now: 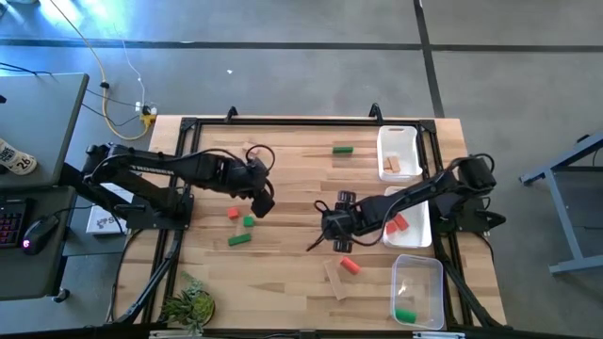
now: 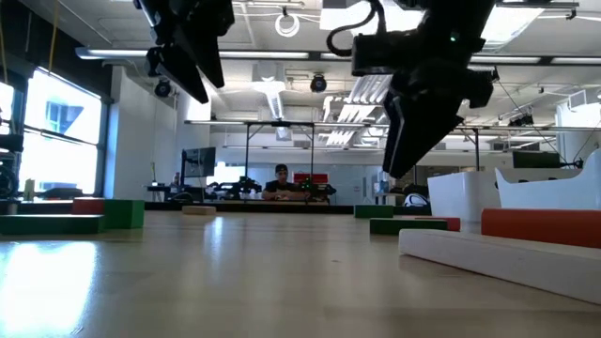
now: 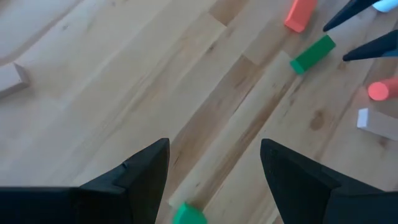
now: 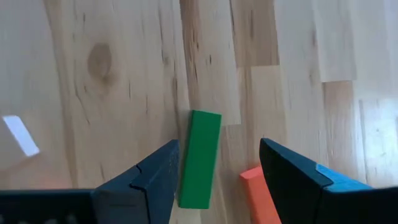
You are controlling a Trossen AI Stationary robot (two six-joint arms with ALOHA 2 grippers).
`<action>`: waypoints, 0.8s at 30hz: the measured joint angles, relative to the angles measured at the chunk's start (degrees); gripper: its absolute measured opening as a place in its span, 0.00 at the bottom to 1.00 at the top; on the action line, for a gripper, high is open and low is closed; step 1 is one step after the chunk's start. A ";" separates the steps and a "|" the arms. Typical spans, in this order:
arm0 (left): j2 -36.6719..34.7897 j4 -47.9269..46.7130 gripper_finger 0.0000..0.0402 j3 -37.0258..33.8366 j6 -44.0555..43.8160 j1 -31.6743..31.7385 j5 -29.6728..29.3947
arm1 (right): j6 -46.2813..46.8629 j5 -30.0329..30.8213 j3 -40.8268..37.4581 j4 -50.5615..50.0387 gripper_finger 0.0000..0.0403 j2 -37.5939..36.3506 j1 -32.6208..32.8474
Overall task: Sort & place blocks by color
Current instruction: Put the green block into the transparent bin
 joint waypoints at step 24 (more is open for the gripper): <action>0.09 0.28 0.59 -0.04 7.21 -0.55 -4.79 | 0.12 -9.54 0.00 4.69 0.52 4.60 -5.78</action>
